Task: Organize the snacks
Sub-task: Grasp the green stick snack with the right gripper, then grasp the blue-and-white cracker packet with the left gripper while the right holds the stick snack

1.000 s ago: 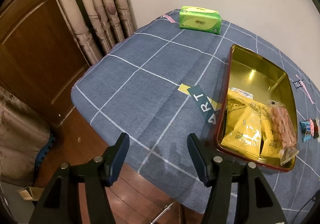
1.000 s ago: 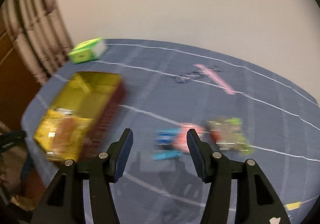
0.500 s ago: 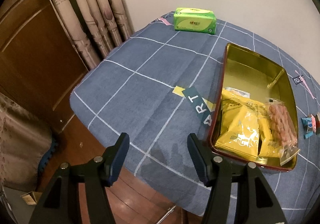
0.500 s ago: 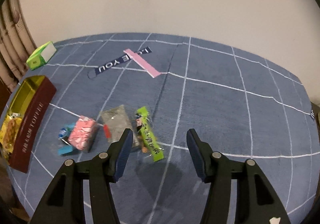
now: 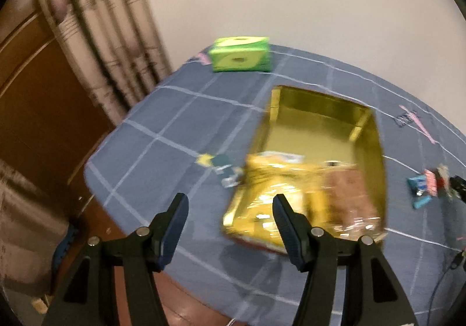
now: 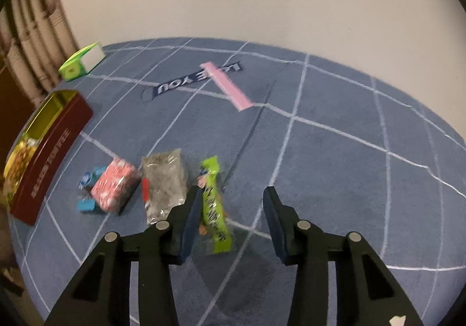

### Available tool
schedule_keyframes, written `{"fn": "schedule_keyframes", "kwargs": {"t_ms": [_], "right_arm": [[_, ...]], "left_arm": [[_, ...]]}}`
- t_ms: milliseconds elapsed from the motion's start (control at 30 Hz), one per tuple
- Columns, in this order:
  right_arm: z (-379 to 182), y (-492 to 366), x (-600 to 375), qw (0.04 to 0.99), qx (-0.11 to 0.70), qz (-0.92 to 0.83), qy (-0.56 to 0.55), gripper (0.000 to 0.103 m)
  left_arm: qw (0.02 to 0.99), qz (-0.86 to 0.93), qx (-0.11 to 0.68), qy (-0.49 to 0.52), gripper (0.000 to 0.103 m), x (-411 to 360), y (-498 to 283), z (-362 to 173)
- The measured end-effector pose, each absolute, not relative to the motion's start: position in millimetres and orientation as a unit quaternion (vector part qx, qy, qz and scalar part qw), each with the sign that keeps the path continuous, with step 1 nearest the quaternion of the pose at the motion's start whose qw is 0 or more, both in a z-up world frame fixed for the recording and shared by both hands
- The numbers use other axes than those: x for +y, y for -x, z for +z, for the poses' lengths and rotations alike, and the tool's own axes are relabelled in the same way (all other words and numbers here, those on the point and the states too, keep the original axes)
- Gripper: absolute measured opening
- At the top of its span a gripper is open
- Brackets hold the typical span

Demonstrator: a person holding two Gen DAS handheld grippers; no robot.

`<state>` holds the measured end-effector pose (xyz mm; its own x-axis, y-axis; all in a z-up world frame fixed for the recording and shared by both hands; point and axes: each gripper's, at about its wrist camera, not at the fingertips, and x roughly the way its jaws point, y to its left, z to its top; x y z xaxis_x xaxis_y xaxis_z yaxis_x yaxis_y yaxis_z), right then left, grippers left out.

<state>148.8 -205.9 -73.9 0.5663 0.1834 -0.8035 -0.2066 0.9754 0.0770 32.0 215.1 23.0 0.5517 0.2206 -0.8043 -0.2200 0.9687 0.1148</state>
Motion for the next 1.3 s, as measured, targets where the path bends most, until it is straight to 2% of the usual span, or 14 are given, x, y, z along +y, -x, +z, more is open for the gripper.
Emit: {"fn": "schedule_keyframes", "kwargs": {"t_ms": [233,333,433,533,767,1300], "right_arm": [[-82,-149,-191,0.885,0.444,0.136,0.02,0.038],[-86,-153,-188,0.884,0.447,0.138,0.021,0.031],[-88,-152,-186,0.89,0.437,0.13,0.02,0.03],[-89,-149,-187,0.894,0.431,0.12,0.023,0.021],[-91,-129,-212,0.903,0.422,0.08,0.009,0.02],[-94,-111,-249,0.906,0.419,0.043,-0.033,0.021]], "left_arm": [[0.884,0.057,0.464,-0.028,0.061,149,-55,21],[0.882,0.017,0.47,-0.034,0.061,119,-61,19],[0.878,-0.011,0.476,-0.048,0.061,92,-67,12],[0.869,-0.044,0.491,-0.046,0.061,70,-75,0],[0.849,-0.097,0.517,-0.043,0.061,25,-89,-22],[0.784,-0.124,0.597,0.115,0.061,9,-148,-45]]}}
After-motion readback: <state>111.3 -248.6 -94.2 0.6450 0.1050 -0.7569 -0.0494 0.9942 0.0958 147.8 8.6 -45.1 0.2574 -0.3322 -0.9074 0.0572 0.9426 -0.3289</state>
